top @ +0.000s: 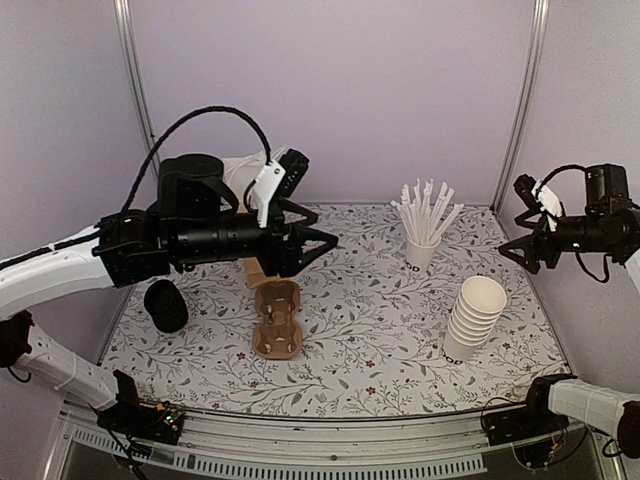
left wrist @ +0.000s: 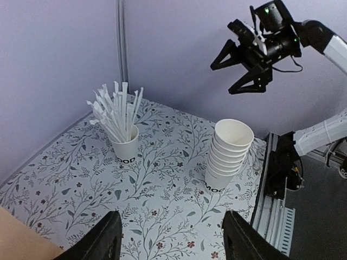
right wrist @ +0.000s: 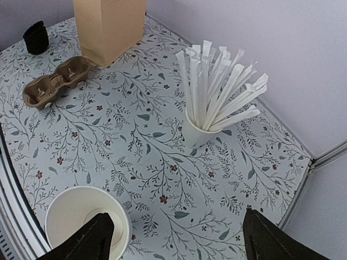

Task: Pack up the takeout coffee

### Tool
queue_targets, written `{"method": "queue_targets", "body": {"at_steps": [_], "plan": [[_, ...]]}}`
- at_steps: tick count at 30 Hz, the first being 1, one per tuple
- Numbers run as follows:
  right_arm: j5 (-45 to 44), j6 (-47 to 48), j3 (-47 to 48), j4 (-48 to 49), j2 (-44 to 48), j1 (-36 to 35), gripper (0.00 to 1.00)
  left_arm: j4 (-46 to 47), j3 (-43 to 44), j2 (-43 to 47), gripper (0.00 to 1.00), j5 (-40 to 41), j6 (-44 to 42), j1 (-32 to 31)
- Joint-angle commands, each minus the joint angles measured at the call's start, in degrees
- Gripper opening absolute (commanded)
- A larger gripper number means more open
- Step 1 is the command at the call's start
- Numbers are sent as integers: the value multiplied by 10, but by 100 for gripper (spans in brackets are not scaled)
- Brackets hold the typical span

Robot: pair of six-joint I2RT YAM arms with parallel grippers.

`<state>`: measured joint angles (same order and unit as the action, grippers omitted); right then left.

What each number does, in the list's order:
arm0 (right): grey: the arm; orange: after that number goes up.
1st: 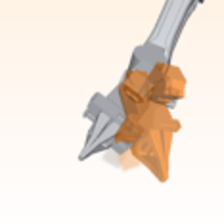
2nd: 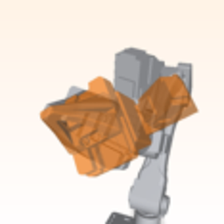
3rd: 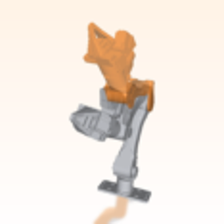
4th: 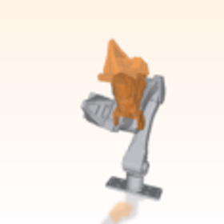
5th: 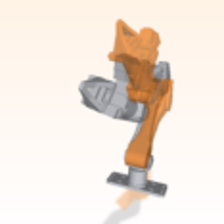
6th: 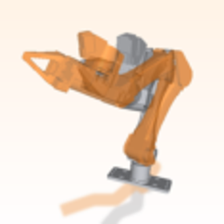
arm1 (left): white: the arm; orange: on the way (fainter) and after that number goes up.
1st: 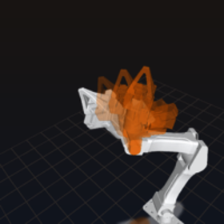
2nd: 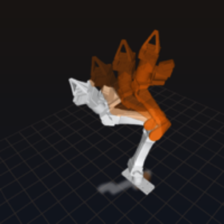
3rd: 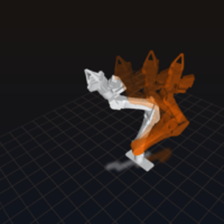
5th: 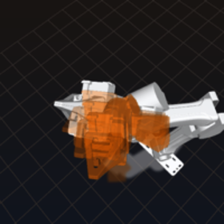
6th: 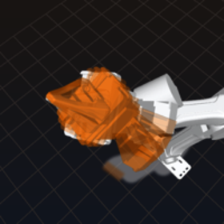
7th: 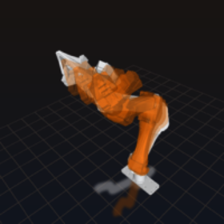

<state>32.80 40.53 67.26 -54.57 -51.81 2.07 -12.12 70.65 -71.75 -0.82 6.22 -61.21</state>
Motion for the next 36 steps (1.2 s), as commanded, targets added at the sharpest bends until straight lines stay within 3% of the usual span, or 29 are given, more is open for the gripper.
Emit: {"method": "queue_targets", "body": {"at_steps": [1,10,26,36], "plan": [[35,129,40,-155,-15,4,84,15,7,-60,66,-17,28,-38],[29,173,42,-229,-59,-7,66,77,-1,-148,65,-50,65,-67],[-107,69,86,-211,-168,-124,56,112,-38,-160,65,-57,89,-70],[-154,61,111,-238,-224,-145,48,138,-52,-165,65,-59,92,-70]]}}
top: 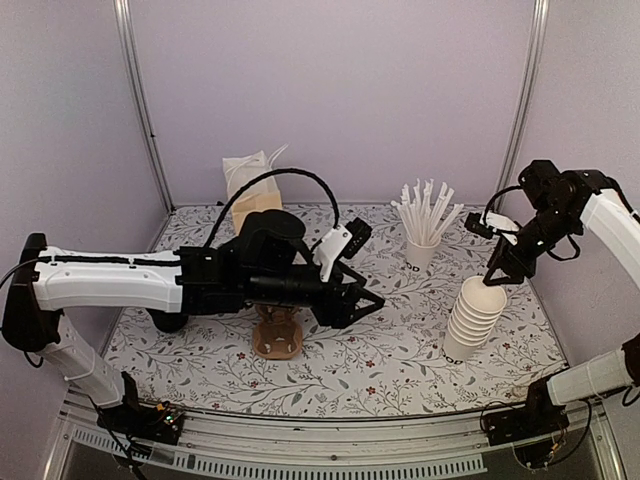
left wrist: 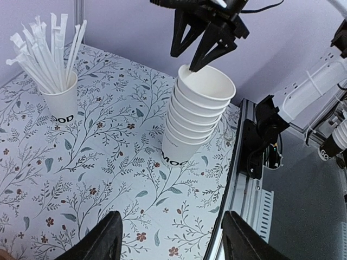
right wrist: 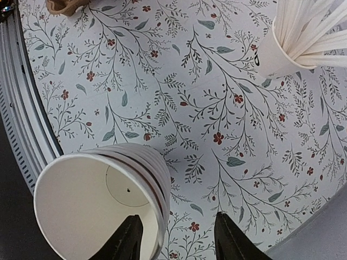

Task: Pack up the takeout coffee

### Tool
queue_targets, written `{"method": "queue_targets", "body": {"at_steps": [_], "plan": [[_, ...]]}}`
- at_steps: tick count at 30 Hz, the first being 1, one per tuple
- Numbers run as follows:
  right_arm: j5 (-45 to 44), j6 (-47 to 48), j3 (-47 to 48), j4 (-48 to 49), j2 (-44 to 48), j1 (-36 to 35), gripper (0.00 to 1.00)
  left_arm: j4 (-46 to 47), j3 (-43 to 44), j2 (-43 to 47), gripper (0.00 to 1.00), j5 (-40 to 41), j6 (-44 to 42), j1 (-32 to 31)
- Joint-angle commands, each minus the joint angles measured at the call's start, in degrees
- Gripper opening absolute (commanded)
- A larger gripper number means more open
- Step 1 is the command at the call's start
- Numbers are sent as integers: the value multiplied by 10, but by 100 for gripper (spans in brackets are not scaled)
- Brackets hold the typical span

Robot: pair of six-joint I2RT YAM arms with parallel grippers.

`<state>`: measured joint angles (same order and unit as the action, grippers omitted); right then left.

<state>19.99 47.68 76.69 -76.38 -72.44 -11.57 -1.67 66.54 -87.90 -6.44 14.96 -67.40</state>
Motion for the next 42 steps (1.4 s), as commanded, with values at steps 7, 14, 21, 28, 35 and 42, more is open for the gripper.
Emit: {"method": "queue_targets", "body": {"at_steps": [7,14,21,28,35,42], "plan": [[-38,-24,7,-20,-37,-37,37,45,-27,-3,65,-2,7,-8],[-47,-36,7,-20,-51,-53,13,50,-37,-1,65,-3,7,-8],[-74,-43,21,-14,-57,-53,0,60,-54,8,65,-2,9,-8],[-128,-53,62,7,-73,-25,0,70,-68,15,65,-5,13,-8],[-133,-56,92,53,-114,49,0,73,-80,27,65,-16,20,-9],[-104,-80,147,84,-160,103,0,78,-89,34,65,-13,20,-8]]}}
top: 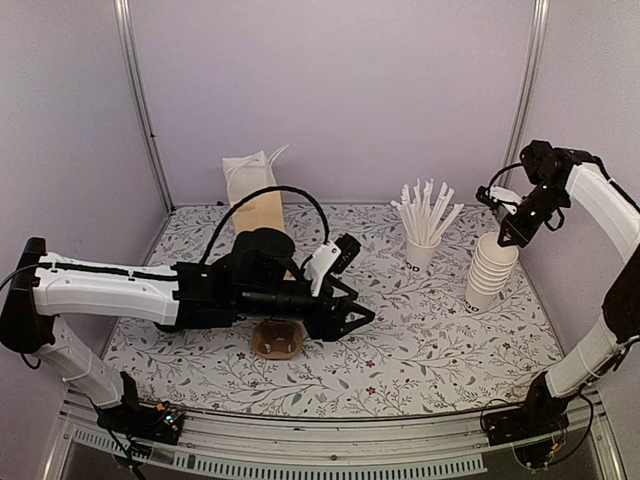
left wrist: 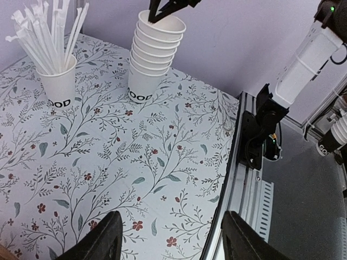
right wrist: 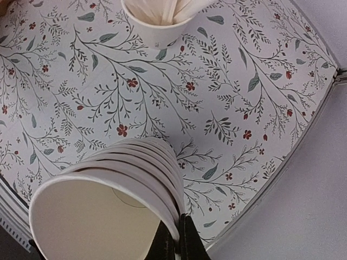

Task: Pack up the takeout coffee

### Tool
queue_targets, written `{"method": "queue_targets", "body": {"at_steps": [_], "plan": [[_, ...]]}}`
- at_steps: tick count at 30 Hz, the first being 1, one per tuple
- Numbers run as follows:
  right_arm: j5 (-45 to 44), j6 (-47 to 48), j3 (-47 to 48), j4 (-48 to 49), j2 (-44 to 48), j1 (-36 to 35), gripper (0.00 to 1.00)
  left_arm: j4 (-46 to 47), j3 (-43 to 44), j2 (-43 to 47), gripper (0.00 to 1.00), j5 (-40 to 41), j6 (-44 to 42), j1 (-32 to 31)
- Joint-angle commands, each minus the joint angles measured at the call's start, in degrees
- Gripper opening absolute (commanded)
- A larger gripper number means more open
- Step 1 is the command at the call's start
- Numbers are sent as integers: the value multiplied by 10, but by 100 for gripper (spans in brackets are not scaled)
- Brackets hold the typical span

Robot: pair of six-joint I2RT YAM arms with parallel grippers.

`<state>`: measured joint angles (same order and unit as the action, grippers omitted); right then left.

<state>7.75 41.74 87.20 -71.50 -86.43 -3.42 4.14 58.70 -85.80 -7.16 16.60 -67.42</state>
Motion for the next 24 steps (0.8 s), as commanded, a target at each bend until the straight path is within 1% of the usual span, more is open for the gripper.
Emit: {"method": "queue_targets", "body": {"at_steps": [1,3,5,10,15,18,21,24], "plan": [[22,-24,50,38,-27,27,0,20,-12,13,65,-6,4,-8],[31,-32,65,45,-45,30,0,22,-14,12,65,-9,5,-8],[38,-39,80,46,-61,55,0,24,-15,11,65,-9,5,-8],[86,-63,124,18,-116,89,0,24,-16,10,65,-9,3,-8],[105,-77,148,4,-152,103,0,22,-16,10,65,-10,1,-8],[104,-85,152,8,-158,103,10,22,-16,10,65,-8,0,-8],[103,-93,162,7,-160,103,23,23,-17,9,65,-8,1,-8],[103,-100,169,4,-153,103,29,24,-16,9,65,-8,0,-8]]}}
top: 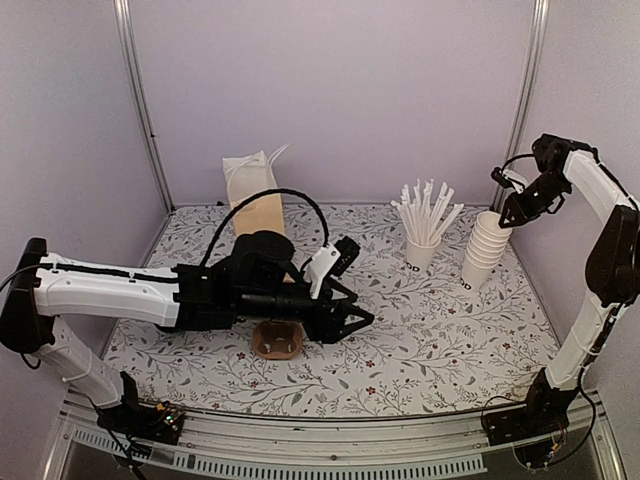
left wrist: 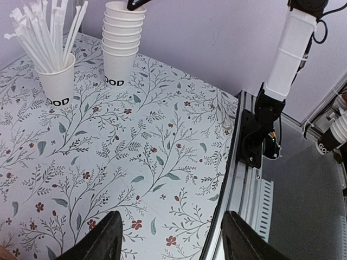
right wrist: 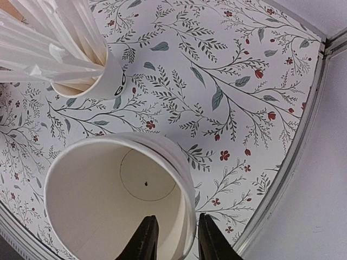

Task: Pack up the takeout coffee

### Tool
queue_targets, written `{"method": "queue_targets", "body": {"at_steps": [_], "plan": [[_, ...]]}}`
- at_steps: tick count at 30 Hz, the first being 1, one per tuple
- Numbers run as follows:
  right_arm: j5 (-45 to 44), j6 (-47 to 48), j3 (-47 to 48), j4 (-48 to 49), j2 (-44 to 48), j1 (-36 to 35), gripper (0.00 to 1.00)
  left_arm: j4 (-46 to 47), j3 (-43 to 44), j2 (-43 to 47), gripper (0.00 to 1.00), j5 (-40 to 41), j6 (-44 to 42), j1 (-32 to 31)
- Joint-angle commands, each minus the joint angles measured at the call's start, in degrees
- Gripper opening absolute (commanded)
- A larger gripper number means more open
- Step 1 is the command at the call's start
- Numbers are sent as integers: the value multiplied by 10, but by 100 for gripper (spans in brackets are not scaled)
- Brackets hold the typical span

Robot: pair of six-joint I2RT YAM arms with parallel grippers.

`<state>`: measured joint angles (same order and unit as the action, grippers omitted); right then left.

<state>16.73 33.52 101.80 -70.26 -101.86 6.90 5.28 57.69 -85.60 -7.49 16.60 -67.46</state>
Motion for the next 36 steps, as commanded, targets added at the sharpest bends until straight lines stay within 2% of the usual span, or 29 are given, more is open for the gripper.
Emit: {"method": "queue_targets", "body": {"at_steps": [1,7,10,13,16,21,27,36], "plan": [[13,-19,24,-8,6,0,31,12,-6,7,65,-4,0,-8],[6,-33,35,-16,50,-1,37,12,-7,10,65,-1,-2,-7],[35,-12,31,-29,83,-8,38,12,-8,15,65,0,-2,-7],[34,52,-3,-41,118,-45,38,11,-8,16,66,0,-2,-8],[-13,80,-54,-27,141,-104,38,5,0,14,66,-2,-4,-7],[-55,75,-63,-13,122,-143,39,3,8,12,66,-3,-4,-8],[-77,61,-36,1,90,-145,40,13,0,12,67,-10,5,-7],[-96,47,-44,15,69,-145,40,23,-4,8,67,-14,6,-8]]}}
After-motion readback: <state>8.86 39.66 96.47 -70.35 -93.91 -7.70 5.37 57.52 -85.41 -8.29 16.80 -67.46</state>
